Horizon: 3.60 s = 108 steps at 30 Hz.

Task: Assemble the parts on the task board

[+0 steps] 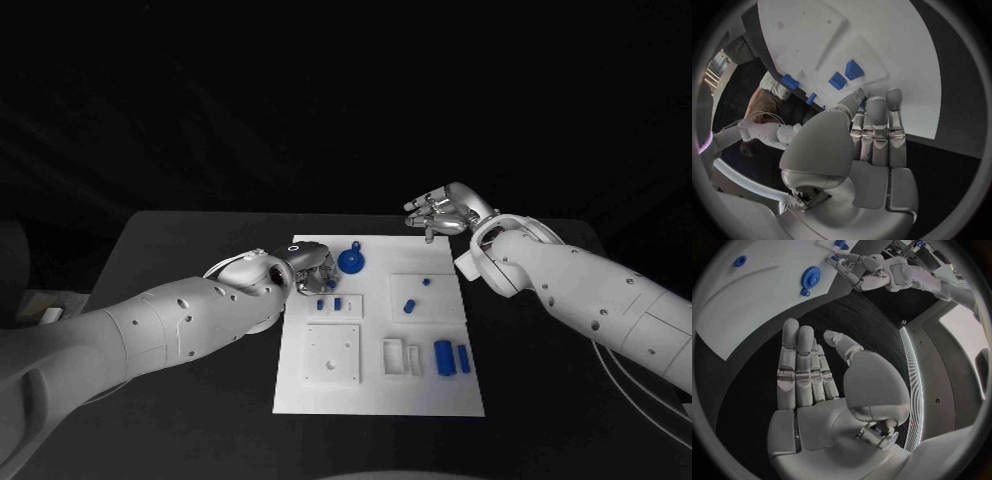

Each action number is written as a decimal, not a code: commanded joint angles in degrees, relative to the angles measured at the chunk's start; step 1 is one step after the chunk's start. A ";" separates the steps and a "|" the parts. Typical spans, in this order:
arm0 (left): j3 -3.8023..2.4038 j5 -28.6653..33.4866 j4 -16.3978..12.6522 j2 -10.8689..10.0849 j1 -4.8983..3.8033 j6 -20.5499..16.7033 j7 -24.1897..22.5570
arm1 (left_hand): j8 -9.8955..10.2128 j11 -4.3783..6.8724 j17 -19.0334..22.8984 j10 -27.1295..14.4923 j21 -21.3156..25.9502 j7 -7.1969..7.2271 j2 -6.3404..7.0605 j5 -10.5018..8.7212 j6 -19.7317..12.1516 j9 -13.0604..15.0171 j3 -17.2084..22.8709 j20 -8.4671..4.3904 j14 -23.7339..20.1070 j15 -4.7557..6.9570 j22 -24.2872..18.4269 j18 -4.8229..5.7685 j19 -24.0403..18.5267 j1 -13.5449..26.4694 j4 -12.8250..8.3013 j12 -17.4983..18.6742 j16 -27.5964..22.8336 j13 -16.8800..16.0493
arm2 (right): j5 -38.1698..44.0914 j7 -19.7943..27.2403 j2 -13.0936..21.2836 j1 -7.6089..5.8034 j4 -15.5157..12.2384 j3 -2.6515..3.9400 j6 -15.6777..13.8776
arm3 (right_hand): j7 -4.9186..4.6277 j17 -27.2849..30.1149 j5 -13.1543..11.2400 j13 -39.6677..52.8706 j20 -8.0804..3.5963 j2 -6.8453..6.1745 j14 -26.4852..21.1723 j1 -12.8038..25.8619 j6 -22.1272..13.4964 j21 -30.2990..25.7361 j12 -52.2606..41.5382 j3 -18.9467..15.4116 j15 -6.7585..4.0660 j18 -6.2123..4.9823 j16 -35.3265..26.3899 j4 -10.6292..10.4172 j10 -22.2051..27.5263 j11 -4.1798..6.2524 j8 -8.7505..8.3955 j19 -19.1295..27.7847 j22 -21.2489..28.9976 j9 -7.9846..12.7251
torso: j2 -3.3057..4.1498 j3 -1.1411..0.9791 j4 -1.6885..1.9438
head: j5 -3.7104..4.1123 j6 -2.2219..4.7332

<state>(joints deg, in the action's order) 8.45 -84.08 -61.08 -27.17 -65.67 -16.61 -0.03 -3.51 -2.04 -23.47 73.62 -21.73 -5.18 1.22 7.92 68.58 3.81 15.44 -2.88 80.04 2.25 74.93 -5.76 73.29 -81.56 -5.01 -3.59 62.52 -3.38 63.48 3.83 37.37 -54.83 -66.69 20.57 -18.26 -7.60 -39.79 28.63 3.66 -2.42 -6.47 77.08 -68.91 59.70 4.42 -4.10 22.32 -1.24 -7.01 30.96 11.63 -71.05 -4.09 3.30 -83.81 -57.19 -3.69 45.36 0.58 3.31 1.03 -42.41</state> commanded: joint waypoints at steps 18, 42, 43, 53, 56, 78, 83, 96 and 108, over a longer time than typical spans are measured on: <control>0.35 -0.19 -0.05 -0.47 0.64 -1.05 -1.05 | -0.07 -1.72 0.03 -4.03 -0.01 -1.10 2.09 0.59 -4.84 -0.15 2.60 0.05 -0.69 -0.51 1.10 -0.90 -0.45 0.59 -0.42 0.26 -0.77 0.01 | 0.37 0.05 0.01 0.06 0.75 0.02 0.53 | -0.16 0.00 0.21 -0.09 -0.02 -0.24 0.16 0.59 -0.04 0.26 0.35 0.24 -0.01 -1.06 -0.38 -0.09 0.46 -0.10 0.27 -0.13 -0.04 -0.08 | -0.02 0.10 0.02 | -0.04 -0.03; -0.11 -0.07 1.05 -1.56 0.65 -0.85 -1.59 | -0.03 -2.56 0.37 -6.51 0.14 -1.21 4.54 0.49 -9.36 -0.26 5.24 0.67 -1.24 -1.10 1.10 -1.49 -0.86 1.46 -1.01 0.29 -1.16 0.03 | 1.02 -0.58 0.41 0.25 0.67 0.01 3.11 | -0.07 -0.43 -0.14 -0.08 -0.24 -0.09 1.49 0.25 0.19 0.75 0.25 0.21 -0.27 -1.25 0.53 0.07 0.33 0.03 0.33 -1.42 0.08 -0.12 | -0.01 0.03 -0.05 | -0.01 -0.06; -0.37 0.02 1.18 -1.69 0.65 -1.25 -1.85 | 0.01 -2.59 0.40 -6.56 0.18 -1.31 4.79 0.12 -9.86 -0.28 5.04 0.72 -1.27 -1.13 1.06 -1.48 -0.88 1.68 -0.91 0.29 -1.21 0.03 | 1.39 -0.64 0.64 0.26 0.43 0.00 3.63 | 0.03 -0.82 -0.32 -0.09 -0.44 0.01 2.28 0.04 0.39 1.34 0.27 0.32 -0.47 -1.31 1.20 0.25 0.15 0.17 0.30 -2.17 -0.30 -0.12 | 0.00 0.02 -0.05 | 0.05 -0.03; -3.76 7.32 0.92 -4.14 0.38 -5.94 -2.84 | -0.16 -2.64 1.30 -5.91 0.79 -2.51 4.16 0.38 -9.98 -0.22 5.11 0.88 -1.61 -1.19 0.91 -1.68 -0.62 1.73 0.25 0.26 -3.03 0.01 | 10.42 -4.24 3.72 1.45 -3.02 -0.02 9.15 | 1.25 -5.79 -2.89 -0.09 -1.57 1.19 5.87 -0.49 4.25 11.89 0.51 1.05 -1.53 -1.22 8.43 1.60 -1.52 1.11 0.35 -2.46 -7.41 -0.20 | -0.10 -0.06 -0.22 | 1.27 0.45; -4.53 18.67 1.16 -5.21 -0.68 -6.54 -3.04 | -0.11 -2.06 3.02 -3.99 1.58 -2.17 3.61 0.06 -9.01 -0.20 6.07 0.50 -1.68 -0.66 0.29 -1.24 -0.17 3.20 2.49 0.21 -7.00 -0.01 | 16.08 -7.47 5.18 2.39 -4.78 -0.03 9.81 | 1.38 -5.87 -6.33 -0.11 -1.63 1.34 5.75 -0.62 5.10 12.37 0.53 2.93 -1.55 -1.22 8.63 2.03 -1.48 1.14 0.28 -2.29 -7.78 -0.14 | -0.17 0.05 -0.20 | 1.40 0.63; -5.37 58.19 -4.83 -10.30 -2.83 -5.99 -15.85 | -1.45 -2.16 7.60 -3.48 17.62 -2.04 -0.03 -4.42 -9.88 -0.18 -5.83 1.24 0.42 -1.64 -17.73 1.43 1.21 4.67 7.74 0.16 -33.22 -0.05 | 37.54 -17.44 6.22 6.45 -8.65 -1.13 3.00 | 0.60 -4.24 -18.76 -0.20 -0.56 -6.65 5.60 -0.94 2.49 11.84 0.62 12.70 -0.52 -1.71 8.36 -1.60 3.27 -0.36 0.31 -2.25 -6.63 -0.13 | -0.20 0.29 -0.09 | 2.59 1.14; -5.37 60.98 -5.44 -10.55 -2.85 -8.33 -16.98 | -1.82 -1.57 7.10 -1.68 17.41 -1.60 -0.63 -3.82 -9.17 -0.16 -5.87 0.99 1.01 -1.30 -18.25 1.50 1.70 4.76 8.18 0.03 -33.37 -0.08 | 39.15 -17.78 5.43 7.24 -8.67 -1.91 3.10 | 0.75 -3.88 -18.65 -0.19 -0.66 -7.01 5.67 -1.67 2.98 11.94 0.58 13.06 -0.65 -1.64 8.59 -2.63 2.40 -0.13 0.36 -2.44 -6.13 -0.19 | -0.18 0.17 -0.18 | 2.31 1.09; -5.37 62.90 -5.82 -10.83 -2.88 -9.41 -17.61 | -1.82 -1.48 6.16 -1.45 17.34 -1.58 -0.66 -3.63 -9.15 -0.15 -5.49 0.71 1.47 -1.20 -19.50 1.85 1.98 4.71 8.20 0.08 -34.50 -0.06 | 41.27 -18.68 4.68 7.98 -8.97 -2.89 5.17 | 1.31 -4.13 -14.94 -0.16 -1.01 -7.08 5.98 -1.41 5.05 13.70 0.57 14.91 -0.95 -1.21 9.42 -2.15 -0.24 0.63 0.37 -2.30 -6.74 -0.32 | -0.17 0.11 -0.25 | 2.36 0.58; -5.37 62.68 -5.76 -10.64 -3.00 -8.96 -17.23 | -1.81 -1.49 5.98 -1.52 17.23 -1.59 -0.87 -3.11 -9.16 -0.15 -5.02 0.72 1.44 -1.20 -19.50 1.79 1.91 4.50 8.02 0.08 -34.54 -0.06 | 42.32 -19.99 3.81 8.06 -8.78 -3.77 4.68 | 1.82 -4.44 -16.30 -0.11 -1.43 -5.82 5.94 -1.58 6.94 14.68 0.52 15.57 -1.41 -0.91 9.68 -1.85 -2.22 1.27 0.45 -2.20 -7.58 -0.46 | -0.16 0.09 -0.20 | 2.25 0.49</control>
<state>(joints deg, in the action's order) 3.14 -21.97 -66.75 -37.95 -68.56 -25.32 -16.47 -4.95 -3.47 -17.45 71.77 -4.39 -6.83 0.90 4.61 59.15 3.69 10.20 -2.25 81.28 1.02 55.50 -4.86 74.96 -76.89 3.01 -3.63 28.17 -3.37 104.51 -15.35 41.45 -47.13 -75.58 17.16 -14.72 -5.81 -44.15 12.47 3.48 -3.27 -12.87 82.88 -70.57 66.38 19.00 -3.85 37.65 -2.32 -8.24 40.30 9.72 -72.96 -2.85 3.55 -84.02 -64.71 -4.13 45.20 0.68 3.06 3.32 -41.85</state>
